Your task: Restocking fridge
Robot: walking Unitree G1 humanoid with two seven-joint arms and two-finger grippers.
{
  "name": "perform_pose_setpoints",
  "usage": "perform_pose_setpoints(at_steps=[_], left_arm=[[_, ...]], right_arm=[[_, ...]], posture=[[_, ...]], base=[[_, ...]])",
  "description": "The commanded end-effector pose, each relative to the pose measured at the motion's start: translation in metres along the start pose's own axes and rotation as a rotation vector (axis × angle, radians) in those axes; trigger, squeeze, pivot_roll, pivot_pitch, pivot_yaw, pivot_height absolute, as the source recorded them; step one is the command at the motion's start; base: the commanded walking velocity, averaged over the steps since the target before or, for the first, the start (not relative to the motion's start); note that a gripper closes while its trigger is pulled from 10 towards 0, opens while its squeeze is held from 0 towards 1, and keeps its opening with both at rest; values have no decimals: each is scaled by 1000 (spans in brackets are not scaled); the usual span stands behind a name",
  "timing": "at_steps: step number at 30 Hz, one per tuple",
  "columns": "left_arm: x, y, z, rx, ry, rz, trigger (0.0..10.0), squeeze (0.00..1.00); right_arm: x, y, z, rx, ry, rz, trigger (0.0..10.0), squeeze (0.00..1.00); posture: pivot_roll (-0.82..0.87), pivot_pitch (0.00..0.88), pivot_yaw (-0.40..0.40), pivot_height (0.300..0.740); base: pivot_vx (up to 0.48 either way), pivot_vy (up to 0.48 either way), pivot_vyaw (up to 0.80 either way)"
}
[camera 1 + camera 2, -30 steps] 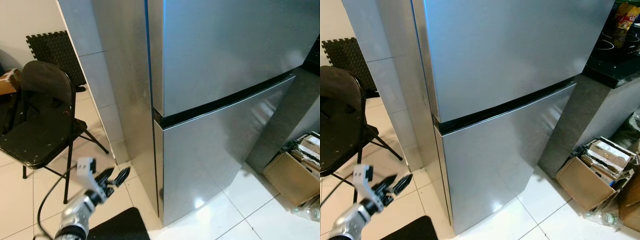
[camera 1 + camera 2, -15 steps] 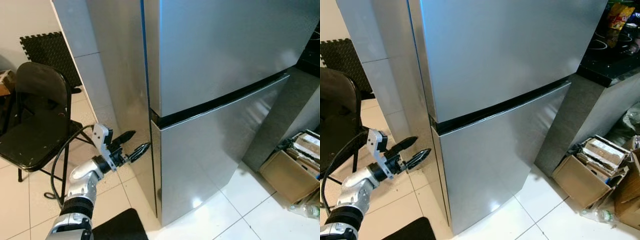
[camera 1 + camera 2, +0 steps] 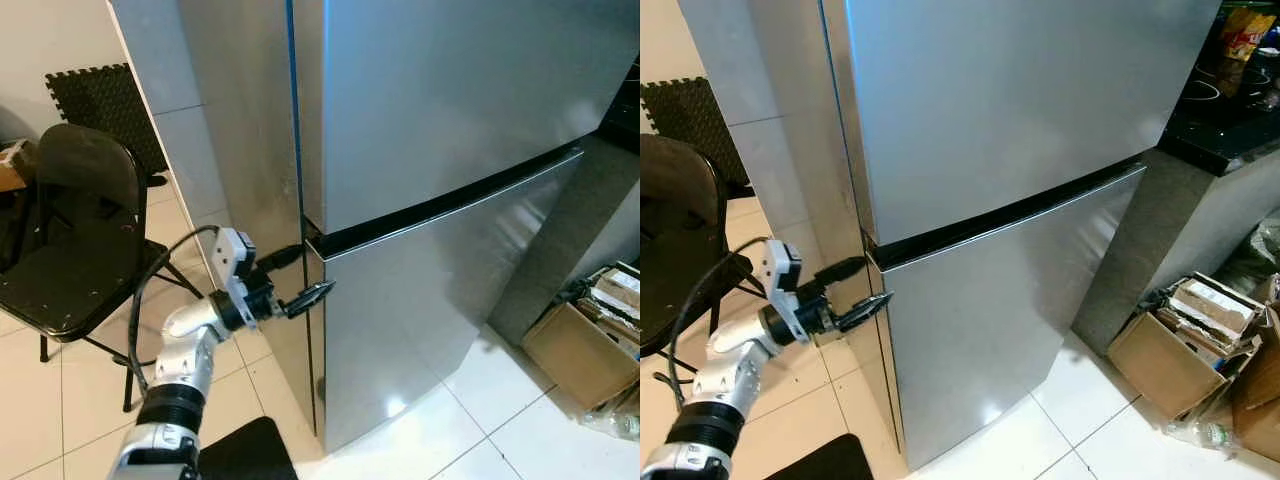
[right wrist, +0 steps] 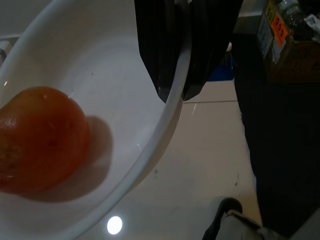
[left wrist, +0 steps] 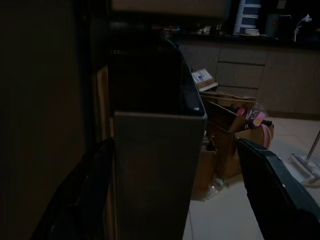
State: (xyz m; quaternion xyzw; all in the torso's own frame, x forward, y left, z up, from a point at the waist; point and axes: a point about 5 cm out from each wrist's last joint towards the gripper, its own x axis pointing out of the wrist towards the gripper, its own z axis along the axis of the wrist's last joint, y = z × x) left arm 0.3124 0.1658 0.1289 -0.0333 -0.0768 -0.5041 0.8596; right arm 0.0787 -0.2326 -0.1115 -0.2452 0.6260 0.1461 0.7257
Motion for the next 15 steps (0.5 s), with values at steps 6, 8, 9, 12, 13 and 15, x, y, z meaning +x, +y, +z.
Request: perform_pose_setpoints(at_steps=[6,8,9,12,13,15], left_arm=[[11,-13,-8,-41,16,-74,10000,0],[12,-16,-11,-47,30,-86,10000,0],[13,-18,-13,-48,40,-92,10000,0],[16,-22,-17,-52,49,-92,10000,0],[18,-23,-18,-53,51,-90,10000,0],[21,-24,-20,-47,55,-83,10000,0]], right_arm=[[0,-2,2,21,-9,-9,10000,0],[0,-3,3,22,-11,-10,10000,0],[0,-3,4,22,-12,-11,10000,0],[0,-3,6,24,-15,-10,10000,0],[0,-3,7,26,-17,-10,10000,0],[0,-3,9,28,-21,-10,10000,0]], posture=[[3,0,-27,740],[5,0,-27,740],[5,0,-27,740],[4,0,-27,740],[3,0,-26,740],[3,0,-26,740]], base=[[0,0,0],[0,0,0],[0,0,0],[0,0,0],[0,0,0],[0,0,0]])
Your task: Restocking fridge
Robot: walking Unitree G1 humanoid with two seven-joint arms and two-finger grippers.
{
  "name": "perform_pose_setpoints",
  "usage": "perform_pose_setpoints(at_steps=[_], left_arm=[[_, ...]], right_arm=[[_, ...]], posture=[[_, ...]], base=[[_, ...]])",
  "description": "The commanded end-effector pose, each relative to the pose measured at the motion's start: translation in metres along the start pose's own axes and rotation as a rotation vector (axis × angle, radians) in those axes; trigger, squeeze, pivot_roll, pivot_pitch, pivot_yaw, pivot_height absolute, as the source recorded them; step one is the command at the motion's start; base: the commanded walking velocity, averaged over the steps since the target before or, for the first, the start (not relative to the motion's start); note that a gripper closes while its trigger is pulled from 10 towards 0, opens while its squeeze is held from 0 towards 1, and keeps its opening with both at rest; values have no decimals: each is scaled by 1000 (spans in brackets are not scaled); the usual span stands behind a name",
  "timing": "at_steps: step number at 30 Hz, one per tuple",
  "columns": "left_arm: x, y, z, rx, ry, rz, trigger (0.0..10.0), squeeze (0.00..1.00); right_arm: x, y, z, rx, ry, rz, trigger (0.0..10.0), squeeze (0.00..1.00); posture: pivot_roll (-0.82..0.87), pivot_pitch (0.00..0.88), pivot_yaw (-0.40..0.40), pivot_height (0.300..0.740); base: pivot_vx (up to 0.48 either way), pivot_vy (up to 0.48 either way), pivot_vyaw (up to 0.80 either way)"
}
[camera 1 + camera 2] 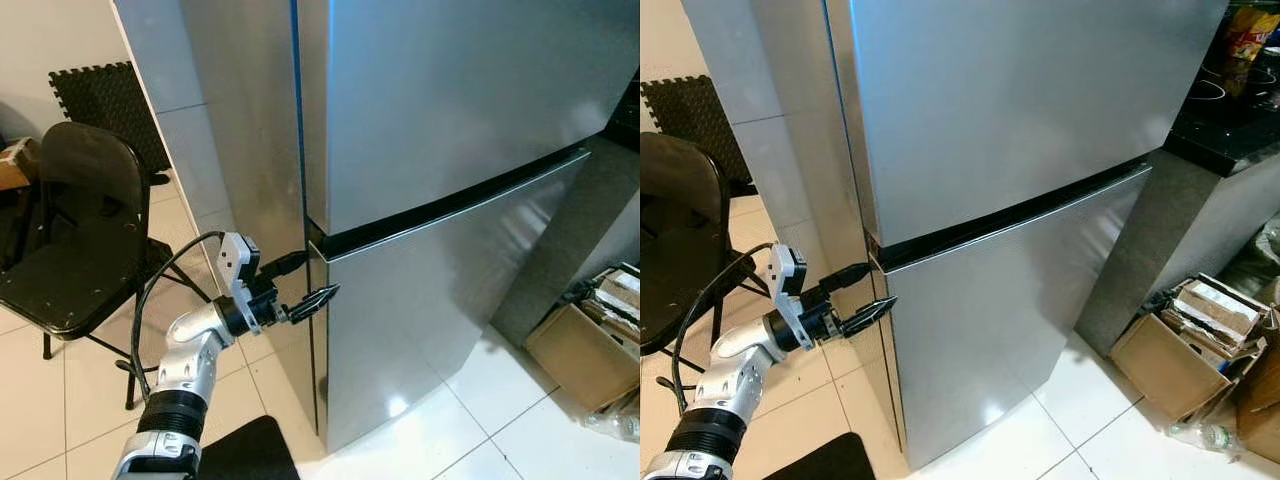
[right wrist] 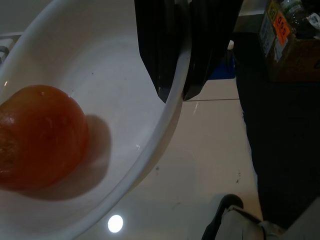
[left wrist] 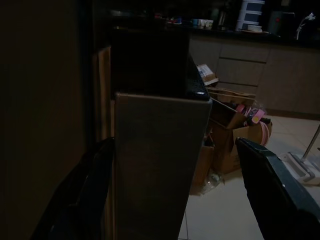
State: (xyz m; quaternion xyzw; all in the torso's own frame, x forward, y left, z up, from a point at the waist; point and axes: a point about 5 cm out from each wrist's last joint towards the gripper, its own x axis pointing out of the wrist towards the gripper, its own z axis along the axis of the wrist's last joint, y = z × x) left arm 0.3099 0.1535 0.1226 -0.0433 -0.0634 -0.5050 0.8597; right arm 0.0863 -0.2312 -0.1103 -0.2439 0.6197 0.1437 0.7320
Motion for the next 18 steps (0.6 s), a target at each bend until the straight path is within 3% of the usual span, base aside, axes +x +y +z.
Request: perform_pose_setpoints(at_steps=[1,7,18], left_arm=[[16,-15,-12,0,42,-65,10000,0],[27,-12,-10,35,19,-5,10000,0],[37,-16,-9,46,11,-14,10000,0]], right_arm=[[0,0,3,23,-6,-3,10000,0],[0,0,7,30,-12,-4,10000,0],[0,-3,6,34,-12,-7,10000,0]], posture=[[3,0,-26,740],[3,0,-26,740],[1,0,-24,740]], base=[[0,0,0],[0,0,0],[0,0,0]])
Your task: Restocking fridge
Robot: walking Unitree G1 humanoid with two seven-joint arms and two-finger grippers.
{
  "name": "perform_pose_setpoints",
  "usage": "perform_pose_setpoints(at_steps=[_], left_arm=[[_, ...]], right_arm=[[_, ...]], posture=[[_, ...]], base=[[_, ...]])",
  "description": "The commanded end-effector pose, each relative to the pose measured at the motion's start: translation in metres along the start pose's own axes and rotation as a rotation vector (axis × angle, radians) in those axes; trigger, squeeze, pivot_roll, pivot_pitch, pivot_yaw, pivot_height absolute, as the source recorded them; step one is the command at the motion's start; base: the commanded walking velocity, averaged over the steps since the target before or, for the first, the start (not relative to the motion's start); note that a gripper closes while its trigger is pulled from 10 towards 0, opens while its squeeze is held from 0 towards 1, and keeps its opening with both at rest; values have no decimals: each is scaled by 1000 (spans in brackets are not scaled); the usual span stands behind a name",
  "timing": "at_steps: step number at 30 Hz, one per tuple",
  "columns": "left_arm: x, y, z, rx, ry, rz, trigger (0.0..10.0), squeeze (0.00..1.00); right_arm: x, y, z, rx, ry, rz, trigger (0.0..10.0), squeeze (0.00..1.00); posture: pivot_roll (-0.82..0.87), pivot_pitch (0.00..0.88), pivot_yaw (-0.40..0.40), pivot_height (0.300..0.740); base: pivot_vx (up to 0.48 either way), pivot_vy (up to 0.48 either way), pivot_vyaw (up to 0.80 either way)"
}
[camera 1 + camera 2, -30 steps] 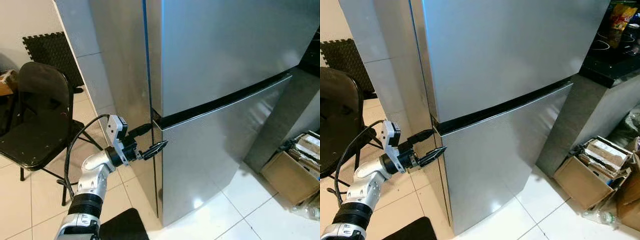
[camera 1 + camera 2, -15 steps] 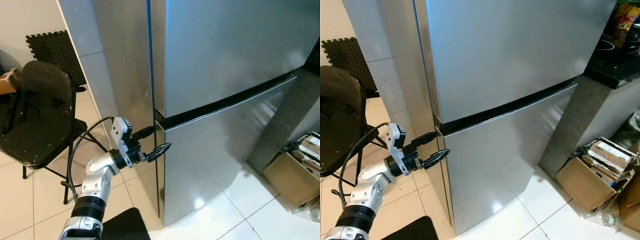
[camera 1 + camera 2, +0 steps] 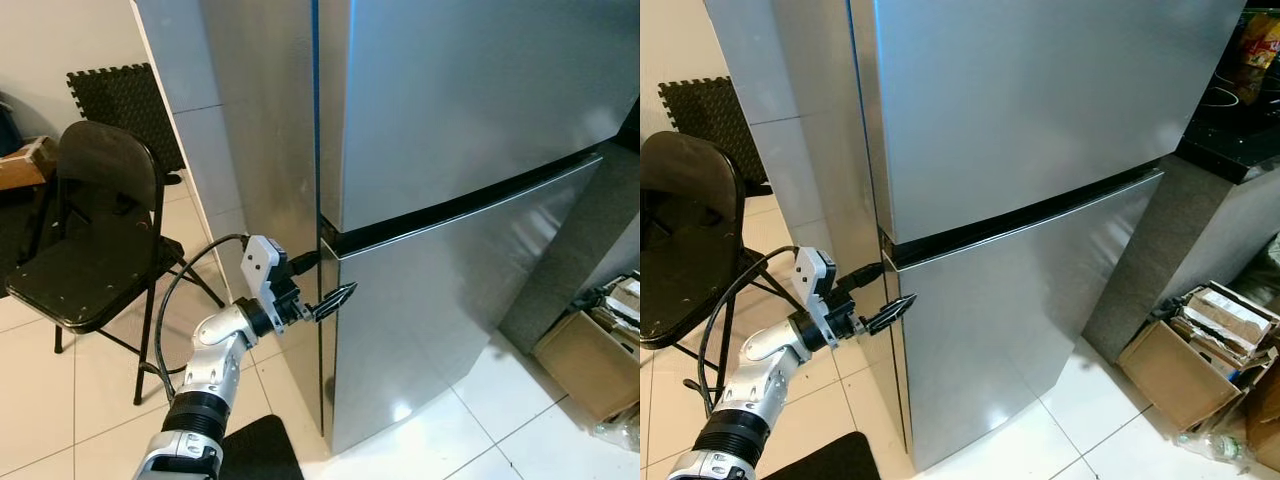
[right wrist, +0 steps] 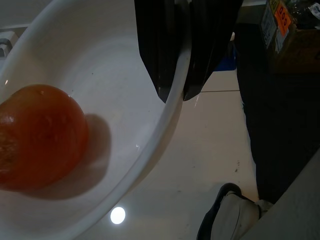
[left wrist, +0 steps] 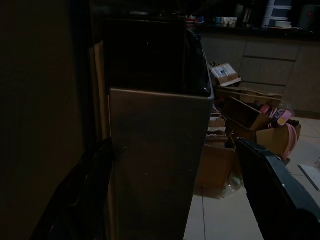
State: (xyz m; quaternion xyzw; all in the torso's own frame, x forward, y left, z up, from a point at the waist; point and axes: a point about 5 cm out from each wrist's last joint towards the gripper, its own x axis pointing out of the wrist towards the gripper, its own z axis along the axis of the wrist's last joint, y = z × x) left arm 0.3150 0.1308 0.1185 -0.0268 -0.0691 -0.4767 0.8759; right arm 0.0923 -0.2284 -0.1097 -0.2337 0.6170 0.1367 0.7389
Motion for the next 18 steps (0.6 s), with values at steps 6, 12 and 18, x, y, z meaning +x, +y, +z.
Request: perform_pose_setpoints(at_steps=[6,12,18], left_arm=[[16,-28,-2,-52,4,-236,10000,0],[11,-51,-6,-133,36,-435,10000,0],[16,-66,-4,-167,5,-490,10000,0]], right_arm=[[-1,-5,-7,11,10,-10,10000,0],[-1,-5,-9,8,13,-10,10000,0],[-1,1,-11,6,14,-4,10000,0]], posture=[[2,0,-24,740],[4,0,-24,740],[3,0,-21,740]], base=[[0,0,0],[0,0,0],[0,0,0]])
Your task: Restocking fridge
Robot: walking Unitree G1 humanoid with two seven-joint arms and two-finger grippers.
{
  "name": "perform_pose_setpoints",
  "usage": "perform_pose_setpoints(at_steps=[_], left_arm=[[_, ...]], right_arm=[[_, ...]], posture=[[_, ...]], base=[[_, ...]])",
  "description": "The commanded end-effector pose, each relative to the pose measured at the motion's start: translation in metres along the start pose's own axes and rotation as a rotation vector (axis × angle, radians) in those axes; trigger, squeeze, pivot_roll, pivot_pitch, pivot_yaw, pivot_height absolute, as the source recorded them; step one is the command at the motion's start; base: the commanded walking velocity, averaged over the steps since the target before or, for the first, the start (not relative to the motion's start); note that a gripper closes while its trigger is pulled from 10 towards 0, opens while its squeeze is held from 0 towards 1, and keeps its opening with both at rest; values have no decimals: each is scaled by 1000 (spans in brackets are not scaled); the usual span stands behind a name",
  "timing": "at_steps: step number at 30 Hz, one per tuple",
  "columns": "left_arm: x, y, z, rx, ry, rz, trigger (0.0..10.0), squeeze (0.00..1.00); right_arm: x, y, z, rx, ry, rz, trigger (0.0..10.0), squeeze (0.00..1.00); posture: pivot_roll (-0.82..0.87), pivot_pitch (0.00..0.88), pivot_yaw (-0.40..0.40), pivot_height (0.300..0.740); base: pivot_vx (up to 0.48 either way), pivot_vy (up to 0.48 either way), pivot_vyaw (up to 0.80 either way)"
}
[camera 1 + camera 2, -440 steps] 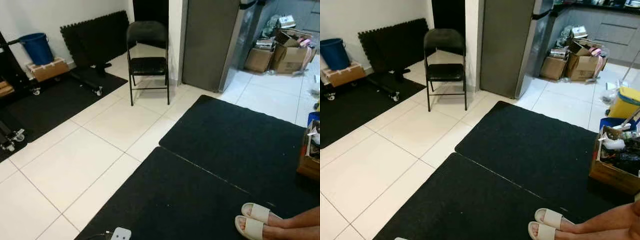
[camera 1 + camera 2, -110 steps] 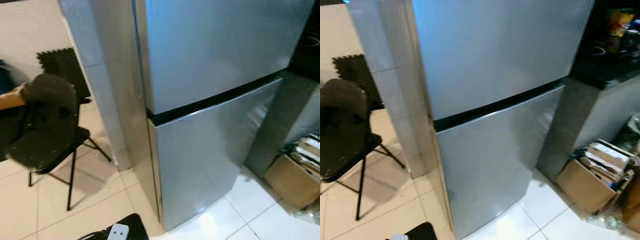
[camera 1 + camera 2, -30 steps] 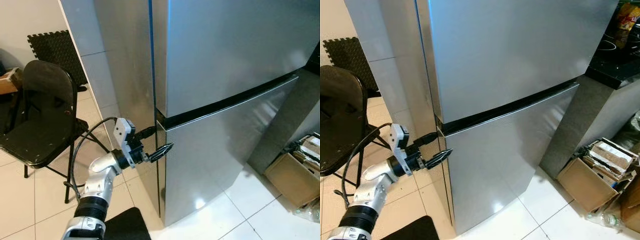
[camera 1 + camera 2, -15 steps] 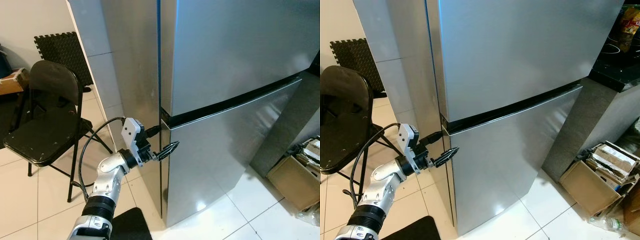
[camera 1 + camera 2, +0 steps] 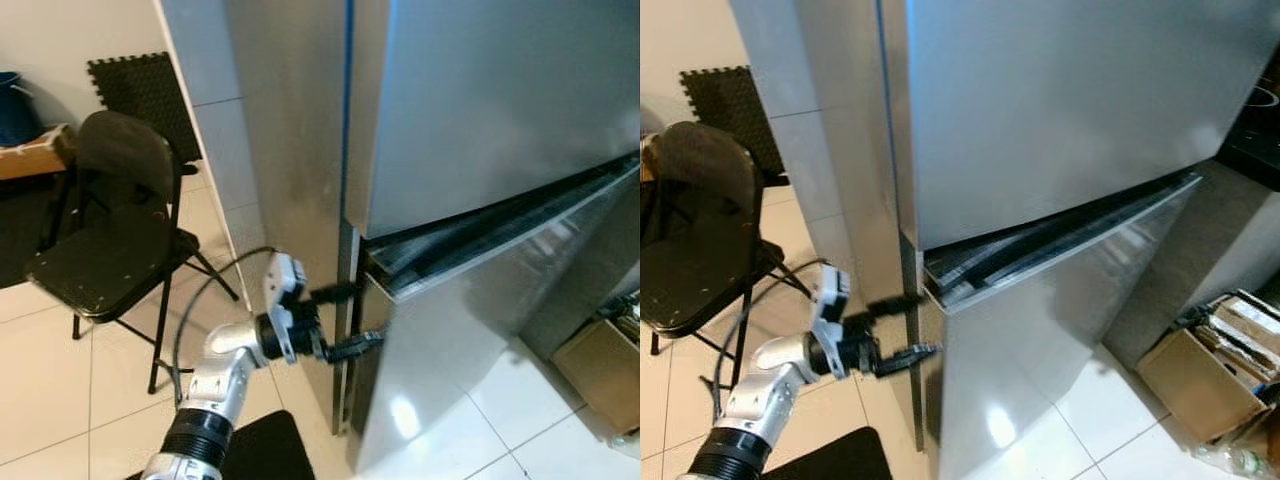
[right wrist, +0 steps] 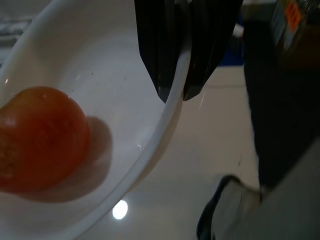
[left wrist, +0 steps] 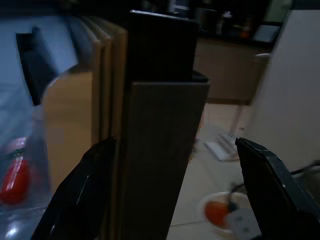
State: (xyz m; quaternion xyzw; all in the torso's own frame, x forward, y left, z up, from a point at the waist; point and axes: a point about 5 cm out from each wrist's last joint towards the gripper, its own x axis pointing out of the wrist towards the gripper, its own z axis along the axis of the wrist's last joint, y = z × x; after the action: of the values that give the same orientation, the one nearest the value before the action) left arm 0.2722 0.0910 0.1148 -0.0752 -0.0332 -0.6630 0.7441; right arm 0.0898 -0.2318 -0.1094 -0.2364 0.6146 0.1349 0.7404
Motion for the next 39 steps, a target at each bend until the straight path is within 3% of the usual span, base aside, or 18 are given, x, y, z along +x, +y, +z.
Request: perform_pose_setpoints(at_steps=[1,6,7,9,12,18,20,24,28,30,32,33,34,35,37,39], left_arm=[[11,-7,-1,-18,-4,-50,10000,0],[8,-8,-11,-42,36,-28,10000,0],[-3,-7,-24,-76,97,14,10000,0],[-6,-7,-27,-84,110,24,10000,0],[-32,-7,-60,-139,271,124,10000,0],[-52,-20,-86,-261,359,168,10000,0],[-65,-31,-107,-358,405,225,10000,0],[-73,-39,-121,-413,433,268,10000,0],[-93,-51,-148,-497,525,476,10000,0],[-102,-55,-155,-517,560,589,10000,0],[-102,-55,-155,-517,560,589,10000,0],[-106,-57,-158,-526,572,638,10000,0],[-118,-63,-167,-563,620,778,10000,0],[-118,-63,-167,-563,620,778,10000,0],[-137,-83,-183,-641,716,981,10000,0],[-142,-91,-188,-671,738,1030,10000,0]], right_arm=[[0,4,-7,8,18,4,10000,0],[0,7,-8,8,20,9,10000,0],[0,8,-8,11,22,10,10000,0],[0,9,-9,11,22,10,10000,0],[0,10,-9,15,25,14,10000,0],[0,10,-10,16,25,16,10000,0],[0,9,-9,18,25,15,10000,0],[0,9,-9,17,24,14,10000,0],[0,7,-8,14,27,9,10000,0],[0,6,-8,13,28,6,10000,0],[0,6,-8,13,28,6,10000,0],[0,6,-8,13,27,6,10000,0],[0,6,-7,13,27,4,10000,0],[0,6,-7,13,27,4,10000,0],[0,5,-7,9,28,1,10000,0],[0,5,-7,7,29,0,10000,0]], posture=[[3,0,-21,740],[2,0,-19,740],[2,0,-17,740],[2,0,-17,740],[5,0,-15,740],[6,0,-15,740],[4,0,-18,740],[4,0,-19,740],[2,0,-20,740],[3,0,-22,740],[3,0,-22,740],[3,0,-22,740],[5,0,-25,740],[5,0,-25,740],[2,0,-25,740],[2,0,-26,740]], base=[[0,0,0],[0,0,0],[0,0,0],[0,0,0],[0,0,0],[0,0,0],[0,0,0],[0,0,0],[0,0,0],[0,0,0],[0,0,0],[0,0,0],[0,0,0],[0,0,0],[0,0,0],[0,0,0]])
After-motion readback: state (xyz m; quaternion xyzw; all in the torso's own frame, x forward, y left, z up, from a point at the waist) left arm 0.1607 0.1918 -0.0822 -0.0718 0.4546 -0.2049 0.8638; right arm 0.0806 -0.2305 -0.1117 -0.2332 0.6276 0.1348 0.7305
